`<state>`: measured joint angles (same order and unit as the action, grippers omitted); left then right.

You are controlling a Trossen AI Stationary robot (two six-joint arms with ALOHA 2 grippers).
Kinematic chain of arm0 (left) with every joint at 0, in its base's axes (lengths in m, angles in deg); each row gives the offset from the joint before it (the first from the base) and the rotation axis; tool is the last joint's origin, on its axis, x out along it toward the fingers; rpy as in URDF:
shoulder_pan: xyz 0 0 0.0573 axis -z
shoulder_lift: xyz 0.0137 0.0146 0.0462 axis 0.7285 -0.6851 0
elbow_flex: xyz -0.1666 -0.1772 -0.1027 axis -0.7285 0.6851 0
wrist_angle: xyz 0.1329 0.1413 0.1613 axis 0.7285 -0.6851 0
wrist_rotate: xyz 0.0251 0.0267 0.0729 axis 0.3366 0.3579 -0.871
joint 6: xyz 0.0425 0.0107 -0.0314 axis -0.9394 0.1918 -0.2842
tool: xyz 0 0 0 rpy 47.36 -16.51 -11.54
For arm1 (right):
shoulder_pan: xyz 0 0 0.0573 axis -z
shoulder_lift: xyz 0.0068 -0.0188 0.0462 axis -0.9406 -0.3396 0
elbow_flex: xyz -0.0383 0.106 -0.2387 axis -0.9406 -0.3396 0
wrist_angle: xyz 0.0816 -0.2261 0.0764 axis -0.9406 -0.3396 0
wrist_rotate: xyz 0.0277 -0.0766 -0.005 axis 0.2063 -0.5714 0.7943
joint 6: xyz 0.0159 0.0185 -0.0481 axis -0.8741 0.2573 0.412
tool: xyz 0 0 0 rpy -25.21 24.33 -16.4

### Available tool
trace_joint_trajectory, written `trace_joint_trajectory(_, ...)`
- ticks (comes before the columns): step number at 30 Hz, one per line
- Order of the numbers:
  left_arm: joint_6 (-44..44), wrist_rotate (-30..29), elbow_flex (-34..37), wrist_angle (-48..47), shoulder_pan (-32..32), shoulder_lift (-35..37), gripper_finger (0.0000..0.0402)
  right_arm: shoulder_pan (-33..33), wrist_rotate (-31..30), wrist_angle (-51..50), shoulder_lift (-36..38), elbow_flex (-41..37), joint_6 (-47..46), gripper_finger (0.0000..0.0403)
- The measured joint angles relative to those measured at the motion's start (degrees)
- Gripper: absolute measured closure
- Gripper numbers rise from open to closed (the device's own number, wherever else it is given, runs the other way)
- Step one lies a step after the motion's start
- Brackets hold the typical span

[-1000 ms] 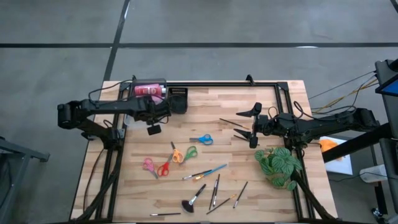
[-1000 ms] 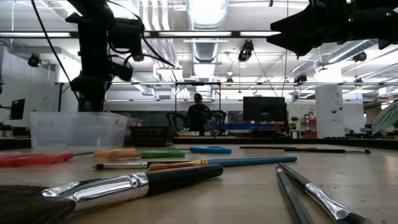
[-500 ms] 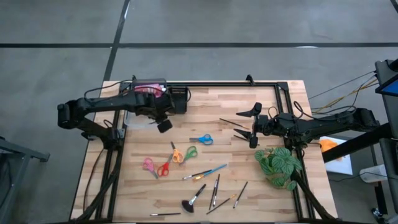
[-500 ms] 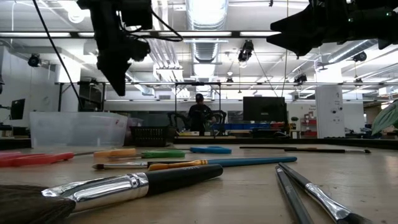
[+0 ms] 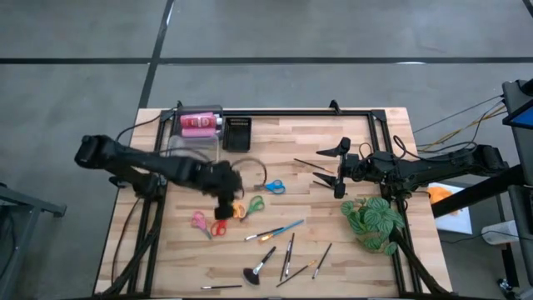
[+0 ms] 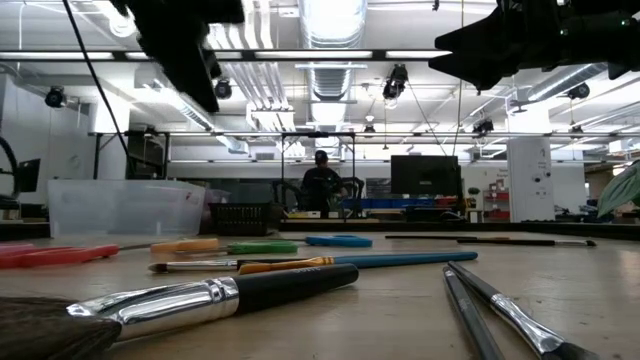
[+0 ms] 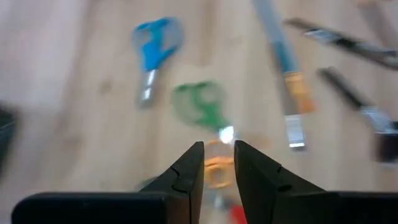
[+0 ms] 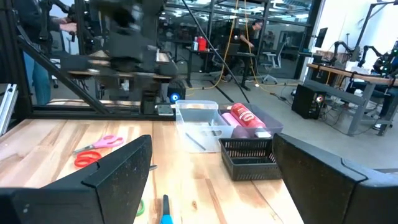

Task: Pick & Place Paint Supplies
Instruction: Put the black paint brush into the transparent bin

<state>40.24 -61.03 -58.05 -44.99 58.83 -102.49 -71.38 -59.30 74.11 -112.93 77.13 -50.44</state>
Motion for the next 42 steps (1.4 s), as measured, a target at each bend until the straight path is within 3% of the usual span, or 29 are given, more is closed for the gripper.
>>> trace_joint_trajectory(5,1.3,-1.9,0.0,3.8,10.1,-0.3,0.031,0.0,0.0,0.0,0.0,0.0,0.0,0.0072)
trace_joint_trajectory(10,10.2,-6.0,0.1,3.6,16.6,-0.8,0.031,0.0,0.0,0.0,0.0,0.0,0.0,0.0072)
trace_joint_trajectory(21,24.9,-6.2,0.0,3.3,23.2,-7.8,0.031,0.0,0.0,0.0,0.0,0.0,0.0,0.0072)
trace_joint_trajectory(34,37.8,-1.1,0.0,8.9,29.7,-14.3,0.031,0.0,0.0,0.0,0.0,0.0,0.0,0.0072)
trace_joint_trajectory(42,39.4,-9.8,0.0,14.9,37.2,-14.4,0.031,0.0,0.0,0.0,0.0,0.0,0.0,0.0072)
